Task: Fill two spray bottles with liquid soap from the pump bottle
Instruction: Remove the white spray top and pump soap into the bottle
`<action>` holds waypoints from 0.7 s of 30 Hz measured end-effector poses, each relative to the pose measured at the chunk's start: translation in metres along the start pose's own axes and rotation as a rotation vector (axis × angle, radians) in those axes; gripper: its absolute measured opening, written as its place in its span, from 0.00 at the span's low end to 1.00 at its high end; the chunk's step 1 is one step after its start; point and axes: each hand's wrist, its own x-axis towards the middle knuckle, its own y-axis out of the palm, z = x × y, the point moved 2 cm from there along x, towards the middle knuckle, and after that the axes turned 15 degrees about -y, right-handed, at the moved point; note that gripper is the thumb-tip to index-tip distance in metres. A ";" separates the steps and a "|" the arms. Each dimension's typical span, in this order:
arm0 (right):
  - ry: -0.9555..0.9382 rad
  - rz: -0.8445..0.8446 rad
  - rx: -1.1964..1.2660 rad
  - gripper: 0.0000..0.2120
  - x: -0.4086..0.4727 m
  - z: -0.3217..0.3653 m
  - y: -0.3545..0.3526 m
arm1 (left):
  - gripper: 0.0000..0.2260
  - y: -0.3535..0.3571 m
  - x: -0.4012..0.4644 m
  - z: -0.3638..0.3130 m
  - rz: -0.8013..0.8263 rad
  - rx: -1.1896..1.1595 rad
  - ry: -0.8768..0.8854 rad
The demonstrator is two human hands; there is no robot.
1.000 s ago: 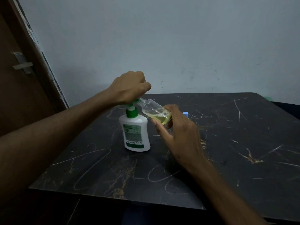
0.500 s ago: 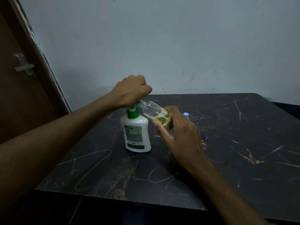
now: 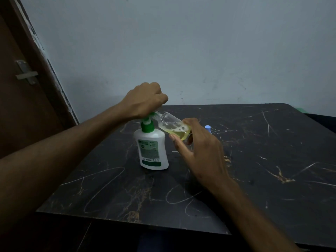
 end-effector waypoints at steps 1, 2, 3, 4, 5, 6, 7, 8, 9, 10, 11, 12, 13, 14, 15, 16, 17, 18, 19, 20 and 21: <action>0.003 -0.001 0.001 0.16 0.000 0.000 0.000 | 0.13 -0.001 0.000 -0.001 -0.007 0.001 0.006; 0.006 -0.002 0.001 0.16 0.000 0.000 0.000 | 0.14 -0.002 0.001 -0.003 -0.011 0.002 0.008; 0.007 -0.003 -0.001 0.16 0.000 -0.001 0.000 | 0.14 -0.002 0.001 -0.005 -0.009 0.004 0.006; 0.006 -0.004 -0.002 0.15 0.000 -0.001 0.000 | 0.13 0.000 0.001 -0.006 -0.003 0.009 -0.001; 0.005 -0.006 -0.004 0.15 0.000 -0.001 0.000 | 0.13 0.001 0.001 -0.005 0.003 0.019 -0.010; 0.002 -0.008 -0.006 0.14 0.000 -0.002 0.000 | 0.13 0.002 0.000 -0.004 0.006 0.033 -0.020; -0.002 -0.008 -0.008 0.14 0.000 -0.001 0.001 | 0.13 0.004 0.000 -0.003 0.006 0.047 -0.026; -0.006 -0.008 -0.007 0.14 0.000 -0.001 0.000 | 0.13 0.003 0.000 -0.001 0.001 0.054 -0.027; -0.008 -0.006 -0.005 0.14 0.000 -0.001 0.000 | 0.13 0.003 0.000 -0.001 -0.008 0.054 -0.027; -0.009 -0.004 -0.003 0.14 0.000 -0.001 0.000 | 0.14 0.001 -0.001 -0.001 -0.019 0.052 -0.023; -0.009 -0.007 -0.002 0.14 0.000 -0.001 0.000 | 0.15 -0.001 0.000 -0.001 -0.027 0.050 -0.018; -0.008 -0.012 -0.001 0.14 0.000 -0.001 0.000 | 0.16 -0.003 0.000 -0.003 -0.029 0.047 -0.012; -0.008 -0.016 0.000 0.14 0.000 -0.001 0.000 | 0.16 -0.003 0.000 -0.004 -0.025 0.043 -0.005; -0.007 -0.016 0.002 0.14 -0.001 -0.001 0.000 | 0.15 -0.002 0.000 -0.005 -0.016 0.039 0.000; -0.007 -0.013 0.003 0.14 -0.001 -0.002 0.000 | 0.14 -0.001 0.000 -0.005 -0.007 0.036 -0.001; -0.006 -0.009 0.001 0.14 -0.001 -0.002 0.000 | 0.13 0.001 0.000 -0.005 0.002 0.034 -0.006; -0.007 -0.005 -0.004 0.14 -0.001 -0.002 0.001 | 0.13 0.003 0.000 -0.004 0.009 0.030 -0.013; -0.008 -0.001 -0.008 0.14 0.000 -0.002 0.001 | 0.13 0.004 -0.001 -0.003 0.010 0.023 -0.015; -0.011 0.000 -0.009 0.14 0.000 -0.002 0.002 | 0.13 0.004 -0.002 -0.002 0.006 0.017 -0.015; -0.013 -0.001 -0.007 0.15 0.000 -0.002 0.002 | 0.13 0.003 -0.002 -0.002 0.002 0.015 -0.011; -0.013 -0.001 -0.004 0.15 -0.001 -0.002 0.002 | 0.13 0.002 -0.002 -0.002 -0.003 0.015 -0.008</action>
